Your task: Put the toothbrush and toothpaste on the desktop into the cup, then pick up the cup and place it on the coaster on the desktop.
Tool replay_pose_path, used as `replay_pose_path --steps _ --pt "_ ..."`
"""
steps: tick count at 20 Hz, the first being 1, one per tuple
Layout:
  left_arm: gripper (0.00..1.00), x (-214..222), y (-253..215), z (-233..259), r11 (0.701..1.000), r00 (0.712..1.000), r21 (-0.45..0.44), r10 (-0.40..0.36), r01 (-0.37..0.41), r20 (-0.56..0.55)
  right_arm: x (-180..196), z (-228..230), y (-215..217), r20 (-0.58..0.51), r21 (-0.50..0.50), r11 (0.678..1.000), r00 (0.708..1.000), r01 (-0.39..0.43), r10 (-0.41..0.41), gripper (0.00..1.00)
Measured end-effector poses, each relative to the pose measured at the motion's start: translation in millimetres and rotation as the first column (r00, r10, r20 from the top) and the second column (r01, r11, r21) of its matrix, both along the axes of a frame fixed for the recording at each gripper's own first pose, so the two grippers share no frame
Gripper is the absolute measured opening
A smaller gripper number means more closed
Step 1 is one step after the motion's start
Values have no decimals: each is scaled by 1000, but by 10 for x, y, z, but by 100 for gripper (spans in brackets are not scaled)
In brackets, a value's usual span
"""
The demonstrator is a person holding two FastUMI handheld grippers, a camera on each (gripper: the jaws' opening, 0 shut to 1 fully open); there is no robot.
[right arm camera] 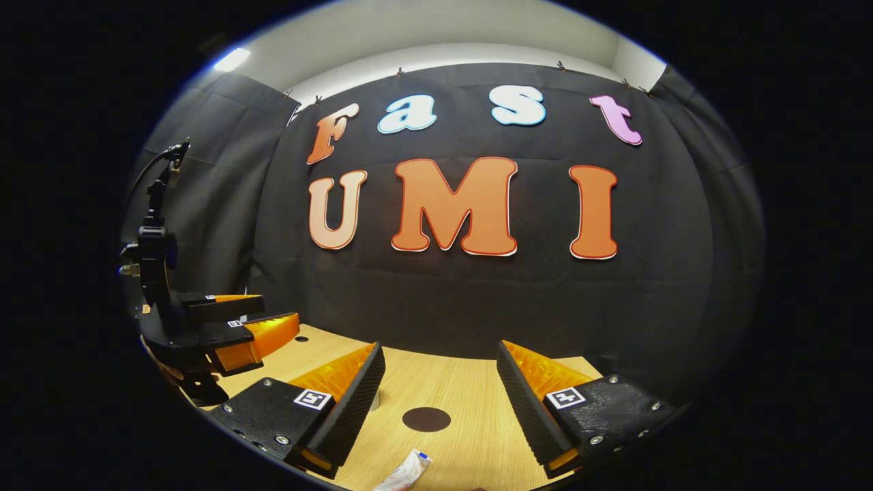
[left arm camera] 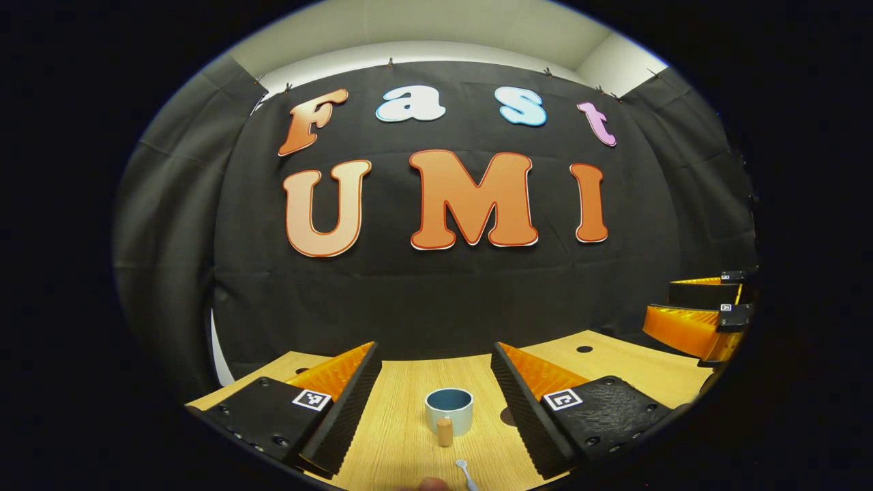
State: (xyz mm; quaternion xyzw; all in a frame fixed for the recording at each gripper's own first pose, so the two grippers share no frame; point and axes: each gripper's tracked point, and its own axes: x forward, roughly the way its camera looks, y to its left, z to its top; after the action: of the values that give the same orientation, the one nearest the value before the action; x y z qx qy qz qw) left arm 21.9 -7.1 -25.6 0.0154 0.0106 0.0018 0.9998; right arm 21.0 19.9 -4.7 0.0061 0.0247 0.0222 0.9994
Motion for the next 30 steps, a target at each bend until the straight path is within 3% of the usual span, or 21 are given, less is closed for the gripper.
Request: replay_pose_path --steps 6,10,14,17,20,24,27,30 --pt "97 10 -43 -44 1000 1000 -9 -11 11 -17 10 -215 18 -75 -13 1000 997 -8 7 99" --pt "96 28 -73 -291 999 992 -14 -30 29 -119 -3 -355 20 -145 35 999 989 -22 27 99" --pt "97 44 -75 -662 999 961 -37 -41 32 -273 -13 -599 18 -250 36 999 968 -26 34 98" --pt "98 15 -109 -899 998 916 -48 -60 45 -397 -29 -821 35 -326 16 999 944 -40 43 98" --pt "98 -44 -262 -1199 993 851 -67 -118 97 -512 -75 -1062 137 -397 51 997 915 -59 75 95" --pt "96 -85 -358 -1457 989 779 -85 -145 117 -611 -97 -1382 160 -495 48 997 865 -64 80 93" --pt "96 -116 -391 -1659 985 699 -134 -170 107 -695 -74 -1497 167 -546 35 998 835 -60 70 93" --pt "96 -216 -449 -1900 984 609 -158 -174 81 -774 -97 -1667 240 -623 44 997 779 -57 72 88"
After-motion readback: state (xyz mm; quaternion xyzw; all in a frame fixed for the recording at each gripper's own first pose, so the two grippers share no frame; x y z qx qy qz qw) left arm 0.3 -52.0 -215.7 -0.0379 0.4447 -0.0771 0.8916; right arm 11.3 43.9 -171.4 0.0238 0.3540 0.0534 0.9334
